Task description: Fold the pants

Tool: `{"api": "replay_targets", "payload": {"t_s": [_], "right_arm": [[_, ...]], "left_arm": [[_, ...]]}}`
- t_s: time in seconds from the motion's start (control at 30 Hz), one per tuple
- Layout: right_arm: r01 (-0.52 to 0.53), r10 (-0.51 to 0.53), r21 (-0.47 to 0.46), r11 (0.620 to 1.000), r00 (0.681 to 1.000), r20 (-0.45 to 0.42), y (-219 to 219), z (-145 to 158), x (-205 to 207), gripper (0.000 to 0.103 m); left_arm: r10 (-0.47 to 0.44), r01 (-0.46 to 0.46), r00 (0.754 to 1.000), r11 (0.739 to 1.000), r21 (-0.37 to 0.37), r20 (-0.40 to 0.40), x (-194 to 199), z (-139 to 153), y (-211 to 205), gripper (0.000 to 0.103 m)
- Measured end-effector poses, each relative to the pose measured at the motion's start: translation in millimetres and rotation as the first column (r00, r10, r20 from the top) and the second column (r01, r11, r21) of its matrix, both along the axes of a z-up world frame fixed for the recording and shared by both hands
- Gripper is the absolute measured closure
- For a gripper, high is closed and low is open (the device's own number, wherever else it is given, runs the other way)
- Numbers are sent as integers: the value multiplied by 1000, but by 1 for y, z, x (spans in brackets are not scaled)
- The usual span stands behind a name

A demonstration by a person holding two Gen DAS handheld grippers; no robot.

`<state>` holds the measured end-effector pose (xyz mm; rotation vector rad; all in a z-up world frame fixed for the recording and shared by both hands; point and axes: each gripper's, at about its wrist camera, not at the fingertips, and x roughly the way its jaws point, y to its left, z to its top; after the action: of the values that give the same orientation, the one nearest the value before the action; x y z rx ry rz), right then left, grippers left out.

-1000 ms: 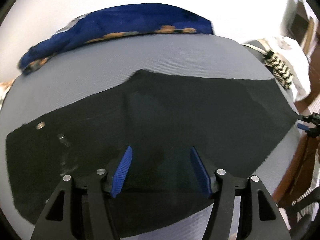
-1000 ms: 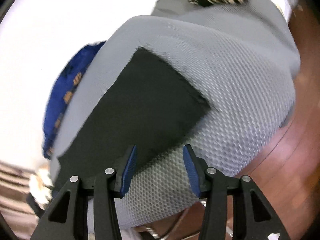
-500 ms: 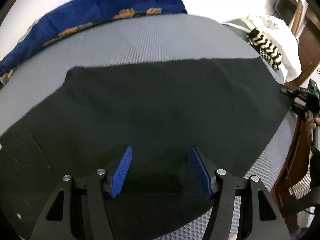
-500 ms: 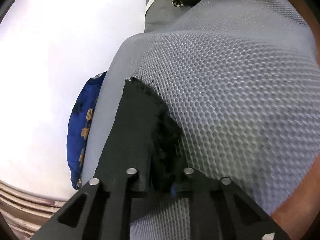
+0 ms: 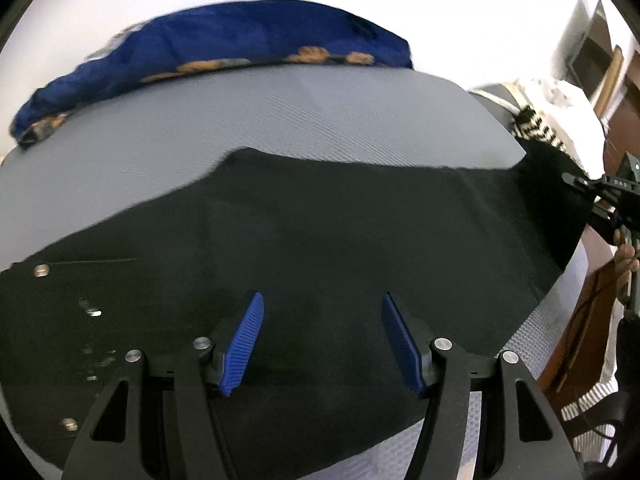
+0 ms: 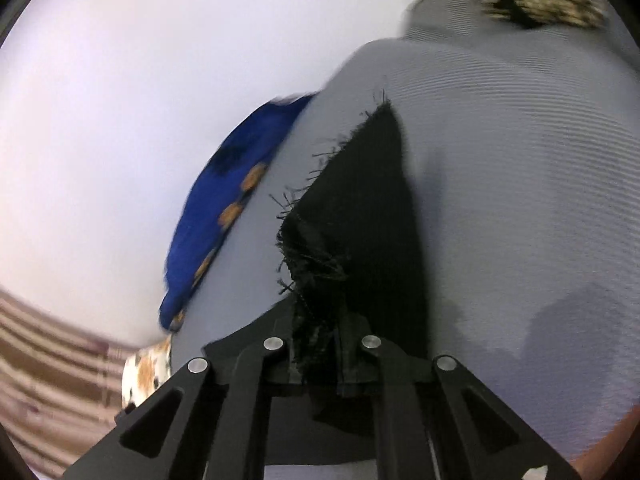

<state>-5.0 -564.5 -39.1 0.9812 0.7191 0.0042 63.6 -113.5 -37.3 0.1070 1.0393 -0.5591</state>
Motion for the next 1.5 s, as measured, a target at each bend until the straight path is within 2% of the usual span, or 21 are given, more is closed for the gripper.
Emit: {"api": "replay_targets", "payload": {"t_s": [0.17, 0.33, 0.43, 0.5, 0.6, 0.7, 0.83, 0.87, 0.97, 1.03, 1.07, 1.1, 1.13, 1.2, 1.3, 1.4, 1.5], "right_arm": [[-182, 181, 3, 983, 983, 22, 76, 11, 54, 94], [-367, 367, 11, 930, 930, 10, 161, 5, 99, 94], [-480, 480, -4, 877, 877, -20, 212, -4, 113, 94], [-558, 557, -20, 830, 830, -43, 245, -10, 116, 94], [-656, 646, -123, 745, 755, -116, 288, -19, 112, 93], [-714, 695, -162, 682, 701, -163, 307, -28, 101, 93], [-740, 709, -224, 634, 672, -215, 317, -35, 96, 90], [-741, 708, -225, 632, 671, -220, 318, -36, 94, 86], [-777, 746, -195, 598, 629, -218, 321, -30, 90, 64], [-790, 760, -208, 577, 613, -218, 321, -21, 82, 64], [-790, 761, -203, 579, 613, -215, 317, -17, 78, 64], [-779, 752, -202, 594, 626, -206, 310, -13, 76, 63], [-750, 724, -207, 628, 660, -197, 299, -9, 74, 63], [-706, 676, -202, 678, 708, -206, 281, -8, 75, 62], [-639, 587, -200, 743, 765, -266, 256, -15, 79, 62], [-588, 517, -210, 781, 797, -312, 237, -21, 78, 62], [-571, 479, -241, 785, 805, -349, 225, -21, 73, 63]], "left_arm": [[57, -57, 998, 998, -31, -5, 4, 15, 38, 41], [104, -104, 995, 994, -40, -10, 6, 19, 66, 41], [111, -113, 993, 992, -48, -33, 6, 17, 77, 41], [113, -116, 992, 992, -52, -45, 6, 16, 82, 41], [121, -124, 991, 991, -58, -58, 5, 13, 88, 41], [124, -129, 990, 989, -69, -71, 3, 11, 90, 41], [112, -120, 990, 989, -87, -85, 3, 8, 87, 41], [110, -119, 990, 989, -92, -92, 3, 8, 87, 41], [96, -108, 989, 988, -108, -110, 1, 8, 82, 41], [81, -94, 990, 989, -116, -113, -1, 10, 79, 41], [74, -89, 990, 988, -125, -117, -2, 10, 77, 41], [63, -79, 991, 988, -135, -121, -2, 11, 74, 41], [55, -72, 991, 987, -142, -125, -2, 11, 72, 41], [40, -57, 992, 988, -145, -118, -1, 13, 62, 41], [9, -25, 995, 988, -152, -101, -1, 14, 44, 41], [-42, 27, 995, 988, -152, -93, -3, 14, 23, 41], [-108, 93, 989, 985, -147, -99, -10, 6, 1, 41]]}}
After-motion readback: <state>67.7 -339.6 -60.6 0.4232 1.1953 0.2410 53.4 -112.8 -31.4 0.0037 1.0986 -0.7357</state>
